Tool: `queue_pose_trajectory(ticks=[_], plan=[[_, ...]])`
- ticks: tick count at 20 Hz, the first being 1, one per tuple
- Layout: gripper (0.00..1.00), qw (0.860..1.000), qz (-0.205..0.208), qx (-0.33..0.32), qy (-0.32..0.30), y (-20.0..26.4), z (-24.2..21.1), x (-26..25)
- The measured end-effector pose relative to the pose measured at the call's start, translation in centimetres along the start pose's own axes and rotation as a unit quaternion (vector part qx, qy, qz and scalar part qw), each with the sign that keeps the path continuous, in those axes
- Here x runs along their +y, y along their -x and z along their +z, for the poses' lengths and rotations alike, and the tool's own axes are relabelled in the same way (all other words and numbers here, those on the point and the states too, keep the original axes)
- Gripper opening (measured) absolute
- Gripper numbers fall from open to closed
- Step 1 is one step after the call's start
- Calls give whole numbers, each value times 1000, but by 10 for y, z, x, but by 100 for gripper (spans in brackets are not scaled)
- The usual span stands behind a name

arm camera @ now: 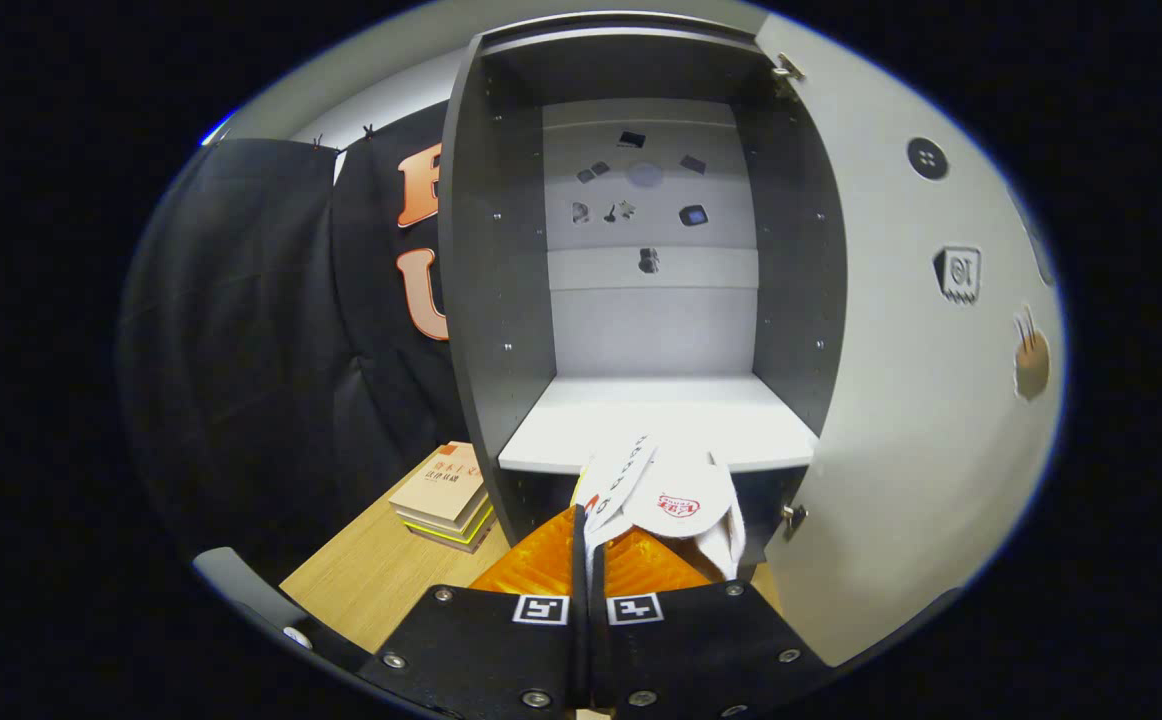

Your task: Open the shoe cabinet door, grab the shoes and put them into the shoe cabinet, then close the shoe cabinet door.

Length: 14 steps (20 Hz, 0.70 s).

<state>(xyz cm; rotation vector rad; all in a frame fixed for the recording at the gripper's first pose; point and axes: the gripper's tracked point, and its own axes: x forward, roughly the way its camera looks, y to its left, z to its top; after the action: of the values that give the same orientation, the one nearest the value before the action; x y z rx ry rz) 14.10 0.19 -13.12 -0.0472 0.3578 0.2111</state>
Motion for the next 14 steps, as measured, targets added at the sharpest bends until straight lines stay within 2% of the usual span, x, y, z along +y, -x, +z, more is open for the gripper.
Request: queue_pose_trajectory(ticks=[5, 7, 10, 14], plan=[[0, 1000, 2, 6, 25, -95, 43, -20], [0, 999, -11, 20, 38, -134, 47, -28], [0, 999, -9, 40, 29, -181, 54, -27], [0, 996, -27, 79, 24, -223, 43, -42]])
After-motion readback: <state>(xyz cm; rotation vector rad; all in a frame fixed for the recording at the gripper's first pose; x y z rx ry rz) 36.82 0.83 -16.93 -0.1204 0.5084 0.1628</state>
